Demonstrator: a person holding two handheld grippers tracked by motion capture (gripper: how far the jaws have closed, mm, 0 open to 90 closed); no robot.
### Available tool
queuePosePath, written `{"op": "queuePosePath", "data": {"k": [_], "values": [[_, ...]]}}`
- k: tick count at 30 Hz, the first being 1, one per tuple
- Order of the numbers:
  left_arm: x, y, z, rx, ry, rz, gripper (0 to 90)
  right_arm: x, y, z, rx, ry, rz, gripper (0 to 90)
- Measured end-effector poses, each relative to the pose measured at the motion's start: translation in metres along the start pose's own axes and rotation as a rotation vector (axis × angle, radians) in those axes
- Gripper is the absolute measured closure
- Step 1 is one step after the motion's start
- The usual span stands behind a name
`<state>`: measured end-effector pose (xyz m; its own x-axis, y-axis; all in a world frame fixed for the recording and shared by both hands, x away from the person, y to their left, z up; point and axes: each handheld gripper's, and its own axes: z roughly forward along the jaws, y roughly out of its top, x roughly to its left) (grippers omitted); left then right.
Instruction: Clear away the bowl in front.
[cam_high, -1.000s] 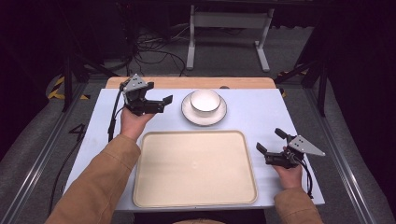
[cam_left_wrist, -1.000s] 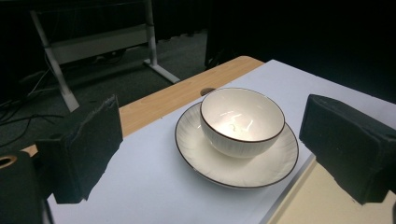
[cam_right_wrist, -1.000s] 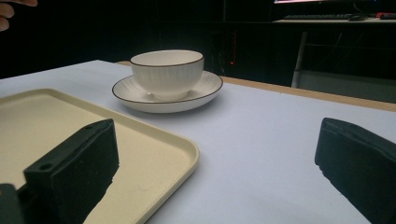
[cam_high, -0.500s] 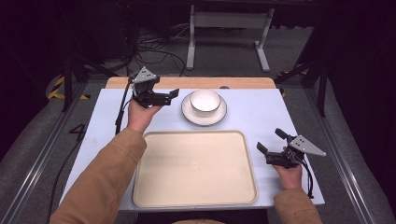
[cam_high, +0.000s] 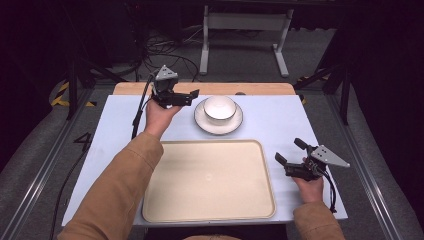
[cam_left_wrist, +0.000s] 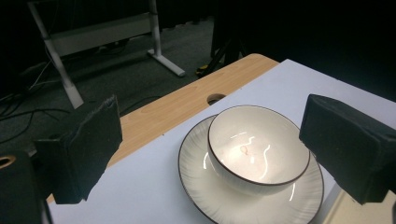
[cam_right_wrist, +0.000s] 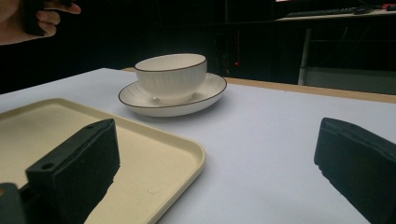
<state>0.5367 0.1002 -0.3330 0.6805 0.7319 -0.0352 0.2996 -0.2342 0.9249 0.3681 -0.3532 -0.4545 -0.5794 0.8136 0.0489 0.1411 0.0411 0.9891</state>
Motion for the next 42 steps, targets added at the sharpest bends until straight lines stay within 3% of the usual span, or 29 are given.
{"op": "queuePosePath", "data": {"k": [5,10,14,18,24,32,34,36,42], "values": [[0.001,0.0,0.015,0.015,0.003,-0.028,6.8,0.0,0.0,0.0,-0.008,0.011,0.008,0.5],[-0.005,0.0,0.028,0.02,0.026,-0.032,9.4,-0.001,0.0,-0.001,-0.014,0.019,0.023,0.7],[-0.008,-0.001,0.042,0.064,0.015,-0.051,10.5,-0.002,0.0,-0.001,-0.016,0.019,0.033,0.9],[-0.009,-0.002,0.054,0.112,-0.002,-0.101,12.8,-0.001,0.0,-0.001,-0.016,0.025,0.035,1.0],[-0.01,-0.003,0.065,0.157,0.012,-0.153,15.8,-0.001,0.0,0.0,-0.017,0.029,0.035,1.1],[-0.011,-0.009,0.077,0.216,0.032,-0.147,18.5,0.0,0.0,0.001,-0.018,0.031,0.039,1.1],[-0.012,-0.011,0.081,0.25,0.078,-0.136,19.3,-0.001,0.0,0.001,-0.017,0.036,0.041,1.3],[-0.013,-0.013,0.085,0.275,0.093,-0.132,21.2,-0.001,0.0,0.001,-0.018,0.035,0.044,1.3],[-0.013,-0.018,0.096,0.335,0.068,-0.179,24.1,-0.001,0.0,0.002,-0.018,0.04,0.046,1.6]]}}
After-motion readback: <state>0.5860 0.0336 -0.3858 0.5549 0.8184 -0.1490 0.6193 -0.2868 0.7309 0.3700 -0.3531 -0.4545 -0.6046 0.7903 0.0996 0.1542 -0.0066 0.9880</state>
